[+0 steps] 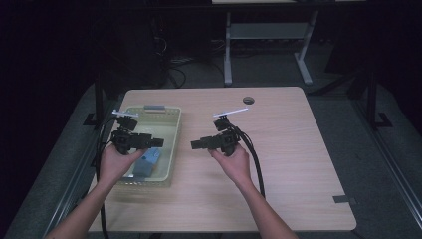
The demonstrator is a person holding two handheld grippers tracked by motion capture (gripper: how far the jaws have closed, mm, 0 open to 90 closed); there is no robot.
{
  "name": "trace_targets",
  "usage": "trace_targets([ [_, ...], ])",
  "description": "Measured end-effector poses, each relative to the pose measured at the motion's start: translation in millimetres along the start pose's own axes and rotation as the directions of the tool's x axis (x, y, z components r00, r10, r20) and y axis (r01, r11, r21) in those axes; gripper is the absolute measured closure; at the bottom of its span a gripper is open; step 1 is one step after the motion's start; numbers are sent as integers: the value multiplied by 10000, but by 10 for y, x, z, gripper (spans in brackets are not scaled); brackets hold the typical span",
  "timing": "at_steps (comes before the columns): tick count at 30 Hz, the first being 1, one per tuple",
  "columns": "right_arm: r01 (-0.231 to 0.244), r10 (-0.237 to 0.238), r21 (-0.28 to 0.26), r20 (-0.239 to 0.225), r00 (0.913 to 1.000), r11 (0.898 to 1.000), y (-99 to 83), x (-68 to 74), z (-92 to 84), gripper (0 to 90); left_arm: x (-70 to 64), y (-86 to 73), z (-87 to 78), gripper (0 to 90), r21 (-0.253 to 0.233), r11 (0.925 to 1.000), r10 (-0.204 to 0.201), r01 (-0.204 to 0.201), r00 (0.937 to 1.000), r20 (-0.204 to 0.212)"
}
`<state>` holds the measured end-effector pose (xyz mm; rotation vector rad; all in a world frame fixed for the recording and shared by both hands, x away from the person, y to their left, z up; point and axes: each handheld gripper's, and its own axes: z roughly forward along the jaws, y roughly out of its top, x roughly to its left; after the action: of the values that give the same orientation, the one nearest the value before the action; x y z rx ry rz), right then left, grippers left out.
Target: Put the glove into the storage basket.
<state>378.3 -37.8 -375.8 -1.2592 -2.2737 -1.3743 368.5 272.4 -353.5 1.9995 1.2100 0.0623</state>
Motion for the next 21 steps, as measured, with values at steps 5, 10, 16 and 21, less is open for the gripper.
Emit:
trace_targets([
  [5,-23,22,22,82,10000,10000,-10,-51,-60,453,-30,13,3,283,-115,9999,51,-49,9999,165],
  [10,-242,241,32,122,9996,9997,-37,-110,-124,441,-75,36,15,271,-209,9998,37,-32,9997,259],
  [16,-216,216,-3,238,9995,9998,-44,-146,-214,428,-167,78,47,267,-379,9992,120,-103,9989,455],
  [21,-287,290,-103,255,9993,9995,-52,-181,-305,415,-280,101,87,266,-378,9987,350,-328,9977,586],
])
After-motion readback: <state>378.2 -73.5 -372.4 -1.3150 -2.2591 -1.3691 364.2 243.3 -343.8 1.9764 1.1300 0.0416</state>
